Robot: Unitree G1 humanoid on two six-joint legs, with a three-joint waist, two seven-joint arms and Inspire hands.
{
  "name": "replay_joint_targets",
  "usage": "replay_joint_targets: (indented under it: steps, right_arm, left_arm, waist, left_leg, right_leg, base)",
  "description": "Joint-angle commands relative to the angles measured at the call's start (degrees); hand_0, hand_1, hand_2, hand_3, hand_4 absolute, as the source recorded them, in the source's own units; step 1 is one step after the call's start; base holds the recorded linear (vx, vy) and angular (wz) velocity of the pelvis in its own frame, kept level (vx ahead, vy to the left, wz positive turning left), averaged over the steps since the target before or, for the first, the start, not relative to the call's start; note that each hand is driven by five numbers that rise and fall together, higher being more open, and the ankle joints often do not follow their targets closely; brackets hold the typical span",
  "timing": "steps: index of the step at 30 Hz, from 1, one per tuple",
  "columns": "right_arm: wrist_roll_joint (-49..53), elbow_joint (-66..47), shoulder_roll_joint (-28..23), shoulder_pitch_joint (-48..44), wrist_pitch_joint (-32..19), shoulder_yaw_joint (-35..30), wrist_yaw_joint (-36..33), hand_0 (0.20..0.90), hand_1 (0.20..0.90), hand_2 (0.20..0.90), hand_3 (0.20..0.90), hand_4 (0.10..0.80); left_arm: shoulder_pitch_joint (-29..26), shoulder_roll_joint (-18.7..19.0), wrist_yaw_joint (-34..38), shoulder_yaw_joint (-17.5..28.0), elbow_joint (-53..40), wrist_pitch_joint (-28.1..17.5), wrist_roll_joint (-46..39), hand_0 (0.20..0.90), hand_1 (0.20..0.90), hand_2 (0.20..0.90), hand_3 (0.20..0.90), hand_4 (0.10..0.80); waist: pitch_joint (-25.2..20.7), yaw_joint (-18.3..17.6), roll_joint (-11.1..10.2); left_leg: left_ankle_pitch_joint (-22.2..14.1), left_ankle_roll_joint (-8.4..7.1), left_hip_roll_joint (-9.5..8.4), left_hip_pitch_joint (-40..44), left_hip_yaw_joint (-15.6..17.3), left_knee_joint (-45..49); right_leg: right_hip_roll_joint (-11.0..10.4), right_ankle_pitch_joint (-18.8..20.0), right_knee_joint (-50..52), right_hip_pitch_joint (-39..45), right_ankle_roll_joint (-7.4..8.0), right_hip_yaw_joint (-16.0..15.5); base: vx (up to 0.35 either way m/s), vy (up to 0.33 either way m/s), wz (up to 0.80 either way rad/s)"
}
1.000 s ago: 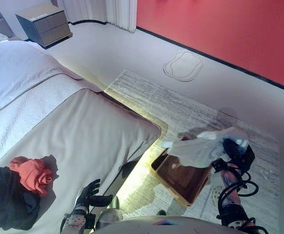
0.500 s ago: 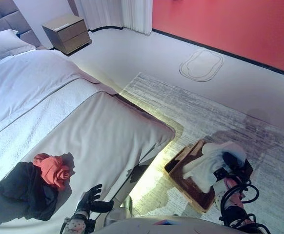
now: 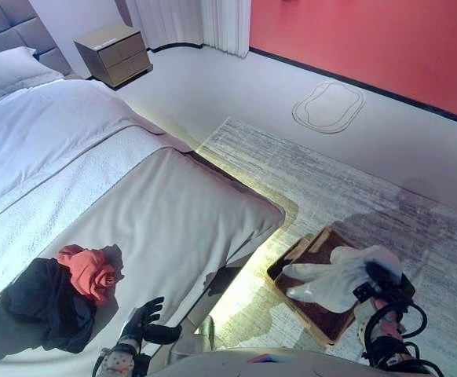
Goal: Pick up the clothes from the bed and place them into the basket
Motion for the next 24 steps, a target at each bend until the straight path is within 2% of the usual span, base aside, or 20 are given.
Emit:
replay_joint_targets:
  steps: [1, 8, 17, 18, 19, 24]
  right_arm:
    - [-0.31, -1.01, -6.99, -5.23, -3.65, -3.52, -0.82, 0.300, 0.300, 0.300, 0.200, 0.100]
    - [0.36, 1.22, -9.10, -6.36, -3.41, -5.34, -0.46, 0.300, 0.300, 0.300, 0.200, 0.100]
    - [-2.00, -0.78, -10.93, -6.97, -2.70, -6.01, -3.37, 0.300, 0.300, 0.300, 0.200, 0.100]
    - [-2.09, -0.76, -11.32, -6.98, -2.36, -6.19, -3.49, 0.404, 0.404, 0.404, 0.321, 0.221]
    - [-2.28, -0.50, -11.83, -7.22, -1.92, -6.49, -3.69, 0.900, 0.900, 0.900, 0.900, 0.800]
    - [-1.93, 0.31, -13.13, -7.96, -0.40, -6.95, -4.72, 0.900, 0.900, 0.900, 0.900, 0.800]
  left_arm:
    - [-3.95, 2.26, -0.11, -3.37, 2.97, -4.27, 0.67, 0.900, 0.900, 0.900, 0.900, 0.800]
    - [-3.98, 2.69, -0.11, -4.18, 2.46, -3.83, 0.53, 0.900, 0.900, 0.900, 0.900, 0.800]
    - [-3.57, 2.80, -0.35, -4.37, 1.83, -4.16, 0.09, 0.900, 0.900, 0.900, 0.900, 0.800]
    - [-3.52, 2.81, -0.33, -4.38, 1.85, -4.16, 0.07, 0.900, 0.900, 0.900, 0.900, 0.800]
    - [-3.58, 2.88, -0.46, -4.36, 1.83, -3.99, 0.10, 0.900, 0.900, 0.900, 0.900, 0.800]
    - [-3.85, 2.91, -1.15, -4.79, 2.11, -3.44, -0.42, 0.900, 0.900, 0.900, 0.900, 0.800]
  waist:
    - [-1.00, 1.56, 0.02]
    - [-0.61, 1.54, 0.70]
    - [0.33, 1.14, 1.49]
    - [0.37, 1.08, 1.46]
    - [0.33, 1.14, 1.46]
    - [0.51, 1.14, 1.53]
  left_leg:
    - [-2.47, -1.93, 0.13, -0.49, -1.64, 0.34]
    - [-2.50, -2.17, 0.18, -0.40, -1.81, 0.25]
    - [-2.25, -2.62, 0.27, -0.48, -1.87, 0.27]
    - [-2.26, -2.68, 0.32, -0.39, -1.82, 0.27]
    - [-2.27, -2.74, 0.38, -0.39, -1.83, 0.29]
    - [-2.13, -3.00, 0.59, -0.42, -1.93, 0.37]
  right_leg:
    - [-1.25, 0.35, 2.55, -0.04, 1.41, -1.78]
    - [-1.34, 0.35, 2.66, -0.24, 1.41, -2.01]
    - [-1.35, 0.18, 2.94, -0.48, 1.11, -2.05]
    - [-1.35, 0.15, 2.93, -0.41, 1.10, -2.07]
    - [-1.35, 0.10, 2.91, -0.36, 1.10, -2.14]
    - [-1.25, -0.12, 3.10, -0.30, 0.89, -2.19]
  base:
    - [0.016, -0.026, 0.06]
    - [0.003, -0.015, 0.04]
    - [0.000, 0.000, 0.00]
    - [0.000, 0.000, 0.00]
    - [0.000, 0.000, 0.00]
    - [0.000, 0.000, 0.00]
